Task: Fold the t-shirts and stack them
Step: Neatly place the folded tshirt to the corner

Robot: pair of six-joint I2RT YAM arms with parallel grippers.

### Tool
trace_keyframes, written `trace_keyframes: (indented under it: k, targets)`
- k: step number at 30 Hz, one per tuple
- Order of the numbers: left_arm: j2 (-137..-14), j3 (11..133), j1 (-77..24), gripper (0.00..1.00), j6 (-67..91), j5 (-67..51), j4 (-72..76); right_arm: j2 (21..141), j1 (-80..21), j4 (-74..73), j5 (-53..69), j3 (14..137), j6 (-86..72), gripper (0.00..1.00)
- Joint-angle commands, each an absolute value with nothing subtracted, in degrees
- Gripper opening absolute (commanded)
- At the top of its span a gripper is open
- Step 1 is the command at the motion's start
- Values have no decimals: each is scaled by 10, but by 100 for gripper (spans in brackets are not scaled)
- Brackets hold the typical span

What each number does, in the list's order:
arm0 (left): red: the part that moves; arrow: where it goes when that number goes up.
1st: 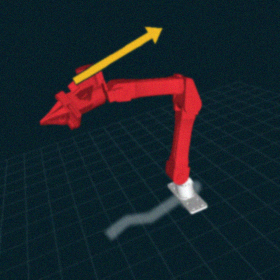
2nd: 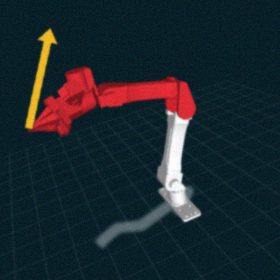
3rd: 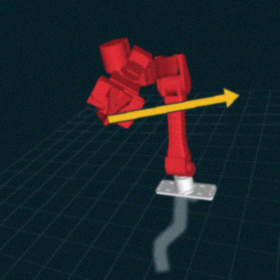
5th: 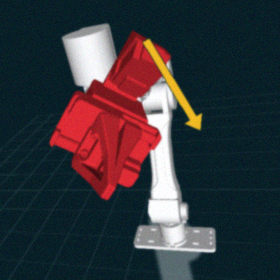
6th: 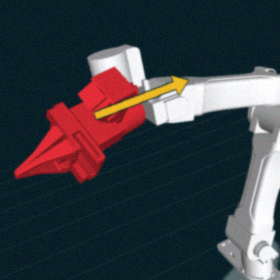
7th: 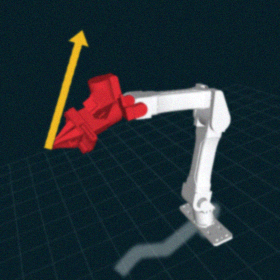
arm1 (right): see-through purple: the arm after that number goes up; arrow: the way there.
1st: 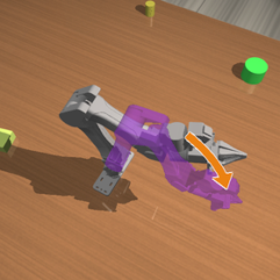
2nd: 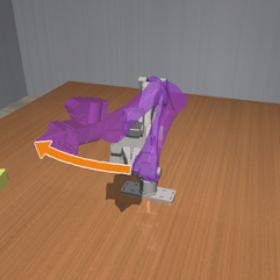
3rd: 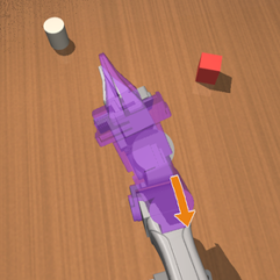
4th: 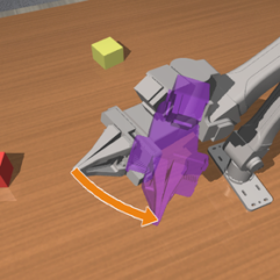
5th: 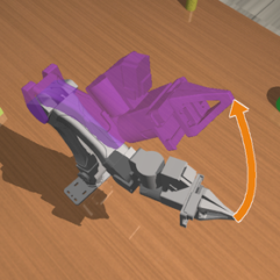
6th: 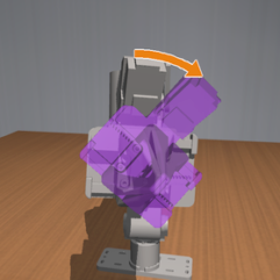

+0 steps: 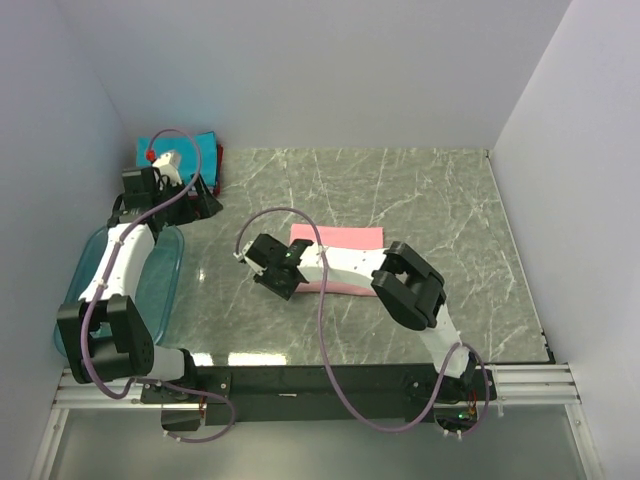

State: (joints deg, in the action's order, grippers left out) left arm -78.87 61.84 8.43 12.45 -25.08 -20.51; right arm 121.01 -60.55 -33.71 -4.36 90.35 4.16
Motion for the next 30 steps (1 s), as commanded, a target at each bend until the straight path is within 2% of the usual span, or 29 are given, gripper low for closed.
trace_keyframes:
  k: [1,2,5,7,8,17,30]
  targets:
    - [-766,600,79,99,152,-246,-174,1223,-611,-336,-64,919,45,35]
    - [-766,598,78,99,155,-247,-171,1225,-609,-335,-59,917,45,34]
    - [-766,580,70,99,165,-248,-161,1235,-608,-333,-62,918,46,20]
    - [-769,561,62,97,181,-257,-151,1232,-605,-335,-66,921,47,2]
    - [-773,553,58,97,191,-275,-146,1228,-602,-335,-68,920,48,0]
    - [-784,442,3,99,344,-359,-17,1113,-573,-324,-26,902,58,0]
    - [-914,425,-63,99,533,-366,101,1107,-559,-331,-13,919,57,0]
